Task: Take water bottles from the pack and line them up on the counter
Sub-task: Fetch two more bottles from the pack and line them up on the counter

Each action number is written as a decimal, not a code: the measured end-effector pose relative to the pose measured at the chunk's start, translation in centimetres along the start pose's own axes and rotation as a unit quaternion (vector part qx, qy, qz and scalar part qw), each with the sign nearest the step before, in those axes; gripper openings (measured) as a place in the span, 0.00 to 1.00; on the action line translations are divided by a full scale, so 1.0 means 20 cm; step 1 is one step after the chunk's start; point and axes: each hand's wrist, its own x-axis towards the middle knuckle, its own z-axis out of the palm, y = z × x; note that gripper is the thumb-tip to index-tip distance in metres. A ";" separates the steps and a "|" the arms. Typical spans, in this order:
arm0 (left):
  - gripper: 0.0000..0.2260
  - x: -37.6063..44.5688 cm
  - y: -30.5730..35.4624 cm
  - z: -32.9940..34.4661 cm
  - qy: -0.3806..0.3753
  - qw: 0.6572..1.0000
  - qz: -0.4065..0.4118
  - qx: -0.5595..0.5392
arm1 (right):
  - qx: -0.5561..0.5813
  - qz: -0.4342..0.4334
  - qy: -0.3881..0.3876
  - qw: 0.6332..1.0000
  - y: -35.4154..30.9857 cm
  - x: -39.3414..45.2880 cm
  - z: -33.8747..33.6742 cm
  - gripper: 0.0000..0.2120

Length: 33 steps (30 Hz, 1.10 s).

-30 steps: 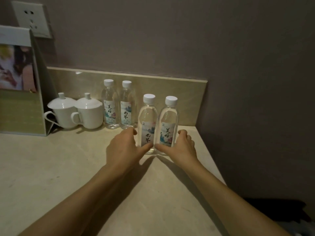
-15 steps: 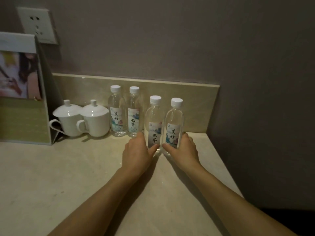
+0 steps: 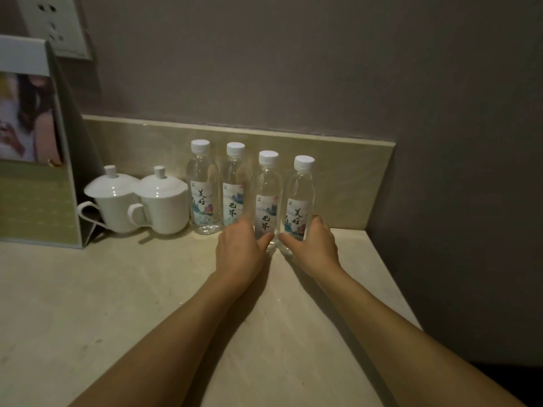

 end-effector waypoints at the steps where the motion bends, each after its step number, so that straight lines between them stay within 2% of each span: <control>1: 0.18 0.00 0.00 0.01 0.003 1.000 0.004 -0.002 | -0.001 0.001 0.001 1.000 0.00 0.01 0.00 0.28; 10: 0.17 0.03 0.01 0.03 0.005 1.000 -0.003 -0.027 | 0.016 0.006 0.000 1.000 0.00 0.05 0.02 0.28; 15: 0.21 0.03 0.01 0.02 0.014 0.997 -0.040 -0.064 | 0.029 0.004 -0.009 1.000 0.01 0.06 0.01 0.30; 21: 0.17 0.05 0.00 0.03 0.011 0.998 -0.018 -0.055 | 0.022 -0.001 -0.005 1.000 0.01 0.09 0.03 0.28; 33: 0.16 0.10 0.00 0.06 0.017 0.999 0.007 -0.029 | -0.001 -0.010 -0.015 1.000 0.01 0.16 0.03 0.29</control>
